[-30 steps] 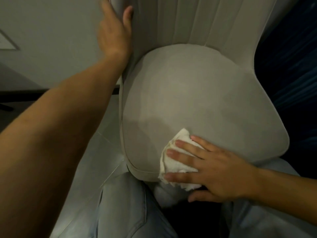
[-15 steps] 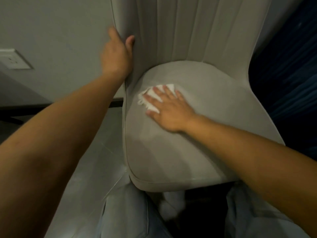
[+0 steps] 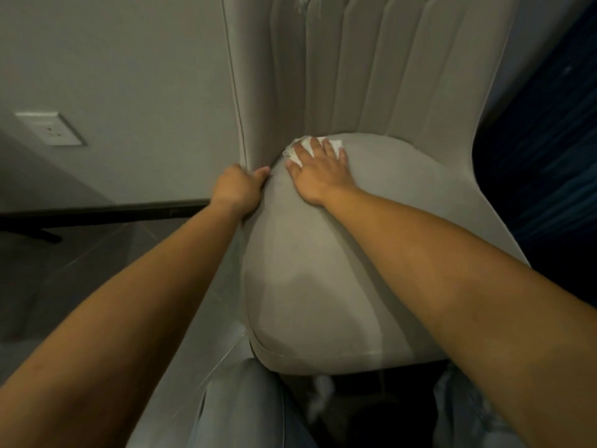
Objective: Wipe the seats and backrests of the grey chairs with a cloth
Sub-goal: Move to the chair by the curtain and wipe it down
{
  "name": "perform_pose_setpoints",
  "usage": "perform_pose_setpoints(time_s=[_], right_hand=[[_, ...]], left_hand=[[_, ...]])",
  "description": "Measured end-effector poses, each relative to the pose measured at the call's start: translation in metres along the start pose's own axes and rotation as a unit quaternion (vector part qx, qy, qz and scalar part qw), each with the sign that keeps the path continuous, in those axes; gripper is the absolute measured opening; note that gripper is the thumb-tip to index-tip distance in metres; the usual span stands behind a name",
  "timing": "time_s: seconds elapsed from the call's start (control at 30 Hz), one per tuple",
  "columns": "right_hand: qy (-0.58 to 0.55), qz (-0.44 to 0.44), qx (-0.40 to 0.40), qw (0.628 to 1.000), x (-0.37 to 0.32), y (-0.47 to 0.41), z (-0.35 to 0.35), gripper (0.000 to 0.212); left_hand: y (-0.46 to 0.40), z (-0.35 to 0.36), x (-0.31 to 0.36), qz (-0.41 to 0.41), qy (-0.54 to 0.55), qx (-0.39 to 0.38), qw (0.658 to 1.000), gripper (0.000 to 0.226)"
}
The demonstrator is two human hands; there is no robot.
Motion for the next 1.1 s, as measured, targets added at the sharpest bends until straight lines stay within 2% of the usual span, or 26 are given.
perform_pose_setpoints(time_s=[0.13, 0.23, 0.3, 0.37, 0.47, 0.67, 0.8, 0.87, 1.0, 1.1], right_hand=[[0.001, -0.106, 0.067, 0.992, 0.007, 0.005, -0.004, 0.05], [-0.049, -0.14, 0.082, 0.985, 0.019, 0.0, -0.01, 0.043], [-0.114, -0.096, 0.099, 0.984, 0.02, -0.005, -0.015, 0.04], [-0.172, -0.047, 0.108, 0.978, 0.018, -0.006, -0.016, 0.042], [-0.19, -0.068, 0.168, 0.965, 0.015, 0.0, -0.011, 0.037], [-0.26, -0.027, 0.248, 0.933, 0.019, 0.002, -0.008, 0.038], [-0.317, 0.011, 0.291, 0.903, 0.028, 0.003, -0.011, 0.039], [-0.343, 0.025, 0.341, 0.875, 0.031, 0.005, -0.024, 0.039], [-0.336, -0.034, 0.464, 0.819, 0.035, -0.007, -0.084, 0.035], [-0.265, -0.11, 0.538, 0.793, 0.023, -0.034, -0.16, 0.04]], left_hand=[[0.008, 0.013, 0.0, 0.0, 0.055, 0.063, 0.996, 0.048], [0.002, 0.011, 0.001, -0.009, 0.042, 0.055, 0.998, 0.046], [-0.003, 0.007, 0.004, -0.006, 0.044, 0.059, 0.997, 0.061], [-0.006, -0.001, 0.013, 0.031, 0.061, 0.103, 0.992, 0.087], [-0.015, -0.012, 0.037, 0.095, 0.092, 0.155, 0.979, 0.105], [-0.047, -0.049, 0.103, 0.201, 0.128, 0.258, 0.936, 0.08], [-0.058, -0.056, 0.132, 0.205, 0.149, 0.302, 0.919, 0.069], [-0.054, -0.05, 0.13, 0.194, 0.152, 0.32, 0.915, 0.068], [-0.057, -0.048, 0.124, 0.196, 0.142, 0.341, 0.909, 0.071], [-0.053, -0.04, 0.117, 0.175, 0.137, 0.348, 0.911, 0.067]])
Point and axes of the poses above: each hand's wrist, its own y-axis away from the middle knuckle, its own z-axis out of the palm, x = y × z, the point moved 3 cm from there along -y, towards the middle knuckle, and after that the axes turned 12 degrees about y, right-handed, at the moved point
